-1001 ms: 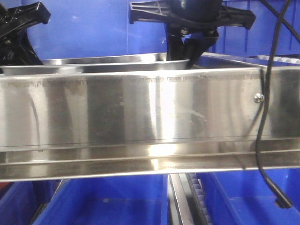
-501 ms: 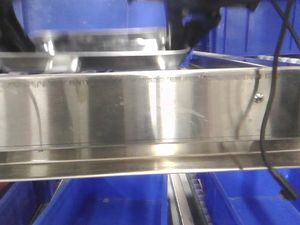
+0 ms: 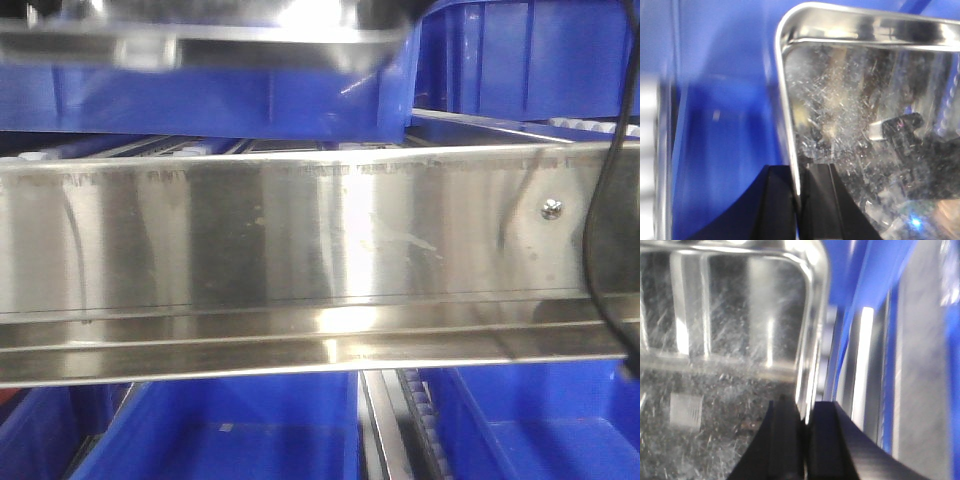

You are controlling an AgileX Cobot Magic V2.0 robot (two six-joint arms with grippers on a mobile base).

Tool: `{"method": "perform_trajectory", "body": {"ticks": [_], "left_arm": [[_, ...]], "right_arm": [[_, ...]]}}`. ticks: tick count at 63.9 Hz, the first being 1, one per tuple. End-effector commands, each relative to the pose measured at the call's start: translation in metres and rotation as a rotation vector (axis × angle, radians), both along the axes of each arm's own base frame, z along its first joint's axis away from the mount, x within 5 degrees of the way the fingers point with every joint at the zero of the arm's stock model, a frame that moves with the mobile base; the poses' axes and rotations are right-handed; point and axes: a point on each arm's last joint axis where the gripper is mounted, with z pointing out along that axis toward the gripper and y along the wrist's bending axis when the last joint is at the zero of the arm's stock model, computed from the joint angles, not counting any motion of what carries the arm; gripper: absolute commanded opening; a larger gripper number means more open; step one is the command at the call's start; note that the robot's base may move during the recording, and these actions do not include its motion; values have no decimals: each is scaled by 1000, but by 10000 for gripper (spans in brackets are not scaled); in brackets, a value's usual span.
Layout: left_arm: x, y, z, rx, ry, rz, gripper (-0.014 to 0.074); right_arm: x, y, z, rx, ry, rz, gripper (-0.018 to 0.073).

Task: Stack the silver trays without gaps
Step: 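Lift the silver tray up off the stack with both grippers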

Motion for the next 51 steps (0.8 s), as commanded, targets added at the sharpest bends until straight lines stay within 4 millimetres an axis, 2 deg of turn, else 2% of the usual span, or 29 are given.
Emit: {"method": "perform_trajectory", "body": {"ticks": [1, 19, 32, 39, 51], "left_arm": [[-3, 1, 24, -11, -66, -1, -17], [-4, 6, 51, 27, -115, 38, -17], [-8, -7, 56, 24, -137, -11, -17], [-8, -14, 59, 29, -178, -18, -17], [-4, -14, 65, -15, -235, 25, -17]], "right_arm": [[-4, -2, 19, -34, -103, 9, -75], [-13, 6, 53, -58, -235, -17, -75], [-13, 5, 74, -30, -298, -26, -75], [-13, 4, 78, -23, -310, -28, -75], [-12, 3, 79, -44, -323, -32, -75]]}}
